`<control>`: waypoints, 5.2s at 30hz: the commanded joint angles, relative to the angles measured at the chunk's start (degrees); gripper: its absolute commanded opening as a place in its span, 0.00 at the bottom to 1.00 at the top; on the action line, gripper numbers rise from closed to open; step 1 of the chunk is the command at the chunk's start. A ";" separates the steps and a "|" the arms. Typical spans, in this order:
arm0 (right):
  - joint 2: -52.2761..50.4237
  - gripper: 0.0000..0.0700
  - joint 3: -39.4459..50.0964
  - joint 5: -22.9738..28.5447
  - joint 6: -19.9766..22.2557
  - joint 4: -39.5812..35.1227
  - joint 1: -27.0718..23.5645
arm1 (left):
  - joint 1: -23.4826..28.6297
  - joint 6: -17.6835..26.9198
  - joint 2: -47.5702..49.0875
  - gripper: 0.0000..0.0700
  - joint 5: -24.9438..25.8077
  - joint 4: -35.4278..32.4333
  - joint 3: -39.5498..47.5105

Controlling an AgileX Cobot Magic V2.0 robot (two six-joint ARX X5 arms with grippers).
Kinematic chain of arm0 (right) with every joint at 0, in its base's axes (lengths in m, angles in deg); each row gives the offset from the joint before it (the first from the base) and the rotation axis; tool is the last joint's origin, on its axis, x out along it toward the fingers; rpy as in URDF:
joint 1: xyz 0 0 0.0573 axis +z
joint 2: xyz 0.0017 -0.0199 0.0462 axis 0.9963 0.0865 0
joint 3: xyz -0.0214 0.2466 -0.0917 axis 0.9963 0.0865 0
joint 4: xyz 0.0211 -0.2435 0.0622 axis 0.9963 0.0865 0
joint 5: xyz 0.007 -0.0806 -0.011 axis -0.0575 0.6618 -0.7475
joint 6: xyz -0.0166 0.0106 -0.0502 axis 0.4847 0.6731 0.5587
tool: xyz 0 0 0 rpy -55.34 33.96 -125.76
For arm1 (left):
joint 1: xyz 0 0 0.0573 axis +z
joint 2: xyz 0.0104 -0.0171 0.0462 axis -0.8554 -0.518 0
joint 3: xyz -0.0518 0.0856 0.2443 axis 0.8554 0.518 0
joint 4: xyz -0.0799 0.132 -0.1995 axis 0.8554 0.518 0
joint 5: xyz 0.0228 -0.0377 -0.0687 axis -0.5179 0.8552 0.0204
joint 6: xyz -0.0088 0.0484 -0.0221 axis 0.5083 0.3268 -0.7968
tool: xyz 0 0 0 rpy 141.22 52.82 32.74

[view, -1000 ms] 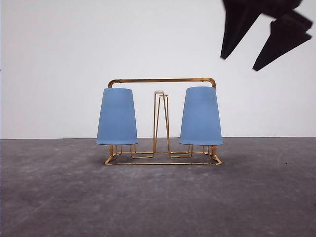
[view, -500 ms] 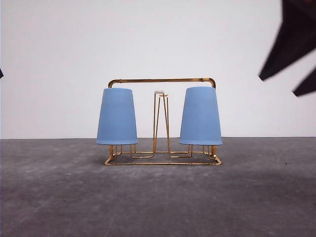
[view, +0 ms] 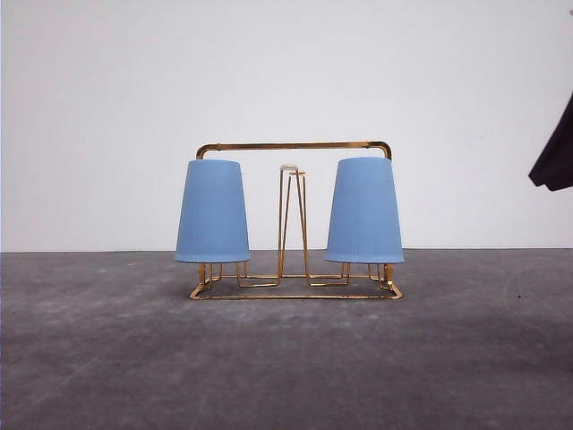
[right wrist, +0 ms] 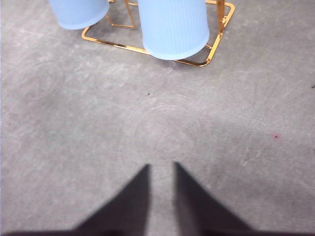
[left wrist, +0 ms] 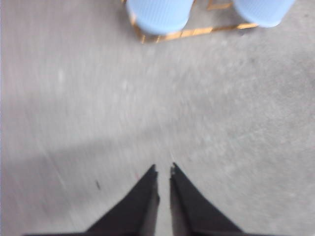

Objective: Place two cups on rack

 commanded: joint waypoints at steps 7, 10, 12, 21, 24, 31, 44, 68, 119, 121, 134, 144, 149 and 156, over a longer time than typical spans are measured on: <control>0.20 0.02 -0.57 0.20 -0.22 -1.40 0.28 | -0.15 9.34 0.07 0.00 -0.35 -0.40 -0.55; 0.20 0.02 -0.57 0.20 -0.22 -1.40 0.28 | -0.15 9.34 0.07 0.00 -0.35 -0.40 -0.55; 0.20 0.02 -0.57 0.20 -0.22 -1.40 0.28 | -0.15 9.34 0.07 0.00 -0.35 -0.40 -0.55; 0.20 0.02 -0.57 0.22 -0.22 -1.40 0.28 | 1.43 8.23 7.21 0.00 -0.34 -6.68 5.54; 0.20 0.02 -0.57 0.20 -0.22 -1.40 0.28 | 4.04 6.16 15.53 0.00 -0.35 -16.41 14.69; 0.20 0.02 -0.57 0.20 -0.22 -1.40 0.28 | 12.10 1.54 31.23 0.00 -1.11 -32.62 31.83; 0.20 0.02 -0.57 0.20 -0.22 -1.40 0.28 | 16.62 1.94 39.96 0.00 -9.64 -32.26 38.88; 0.19 0.02 -0.57 2.33 2.83 -2.18 0.23 | 17.16 1.80 39.85 0.00 -9.62 -32.22 38.86; -36.54 0.02 25.31 8.12 6.50 -15.09 -25.25 | 17.16 1.80 39.85 0.00 -9.62 -32.22 38.86; -36.54 0.02 25.31 8.13 6.50 -15.09 -25.24 | 17.16 1.80 39.85 0.00 -9.64 -32.22 38.86; -36.54 0.02 25.31 8.13 6.51 -15.09 -25.26 | 17.16 1.80 39.85 0.00 -9.62 -32.22 38.86; -36.54 0.02 25.31 8.13 6.51 -15.09 -25.26 | 17.16 1.80 39.85 0.00 -9.64 -32.22 38.86; -36.54 0.02 25.31 8.13 6.51 -15.09 -25.27 | 17.16 1.80 39.85 0.00 -9.64 -32.22 38.86; -36.54 0.02 25.31 8.13 6.51 -15.09 -25.26 | 17.16 1.80 39.85 0.00 -9.64 -32.22 38.86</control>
